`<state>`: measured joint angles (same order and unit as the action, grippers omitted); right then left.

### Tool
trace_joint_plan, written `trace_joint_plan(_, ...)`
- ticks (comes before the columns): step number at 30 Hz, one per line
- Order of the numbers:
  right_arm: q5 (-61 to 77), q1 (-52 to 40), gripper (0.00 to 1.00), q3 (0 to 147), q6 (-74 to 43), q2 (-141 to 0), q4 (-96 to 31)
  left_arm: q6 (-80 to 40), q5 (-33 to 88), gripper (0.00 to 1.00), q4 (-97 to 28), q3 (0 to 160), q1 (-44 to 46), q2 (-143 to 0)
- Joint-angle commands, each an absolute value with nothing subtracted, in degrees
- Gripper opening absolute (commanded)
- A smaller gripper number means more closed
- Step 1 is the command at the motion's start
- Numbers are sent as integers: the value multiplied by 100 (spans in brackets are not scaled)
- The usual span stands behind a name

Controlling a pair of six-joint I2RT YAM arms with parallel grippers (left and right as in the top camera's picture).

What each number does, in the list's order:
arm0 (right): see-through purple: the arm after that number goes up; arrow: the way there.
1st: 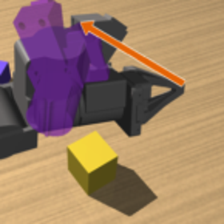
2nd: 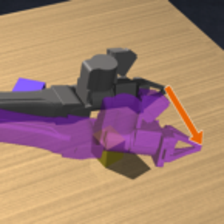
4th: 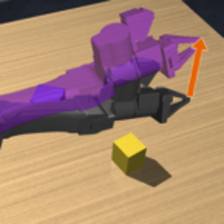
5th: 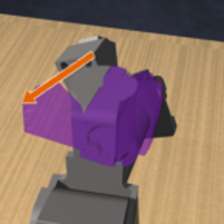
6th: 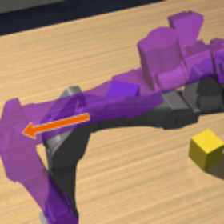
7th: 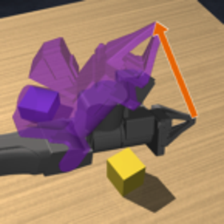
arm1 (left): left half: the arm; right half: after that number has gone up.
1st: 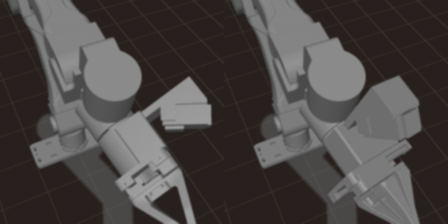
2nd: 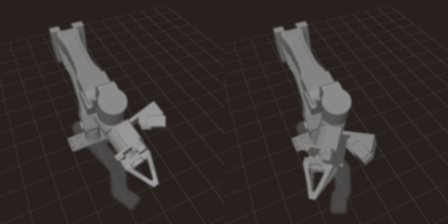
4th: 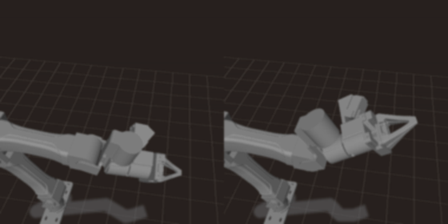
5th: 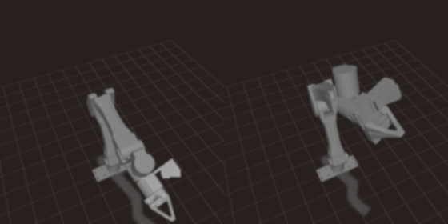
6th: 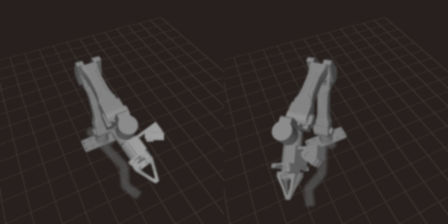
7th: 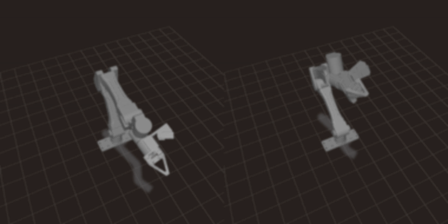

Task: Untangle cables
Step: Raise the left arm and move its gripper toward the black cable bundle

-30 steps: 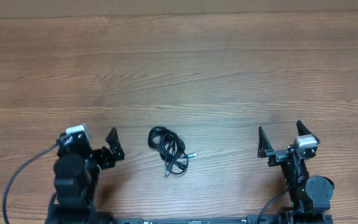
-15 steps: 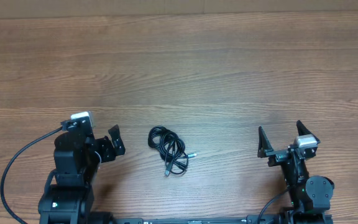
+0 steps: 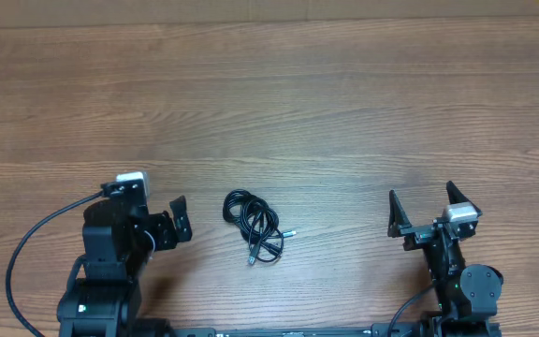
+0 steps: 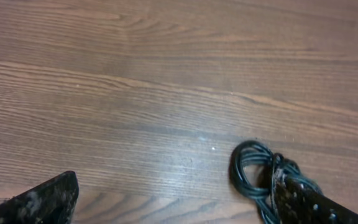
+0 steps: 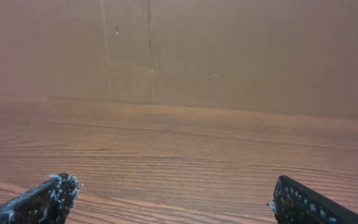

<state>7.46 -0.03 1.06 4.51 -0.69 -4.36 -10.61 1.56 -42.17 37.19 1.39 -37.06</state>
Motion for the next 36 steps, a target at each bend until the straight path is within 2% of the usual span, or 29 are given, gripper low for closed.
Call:
trace_joint_plan(1,711,-23,100,47,456,-19,-419,-733,276,100,-4401,4075,115,-3758)
trace_joint_plan(18,711,-23,100,47,456,-19,-419,-729,311,100,-4934,4818,117,-4882)
trace_joint_plan(36,711,-23,100,47,456,-19,-419,-591,762,100,-5013,4818,121,-4978)
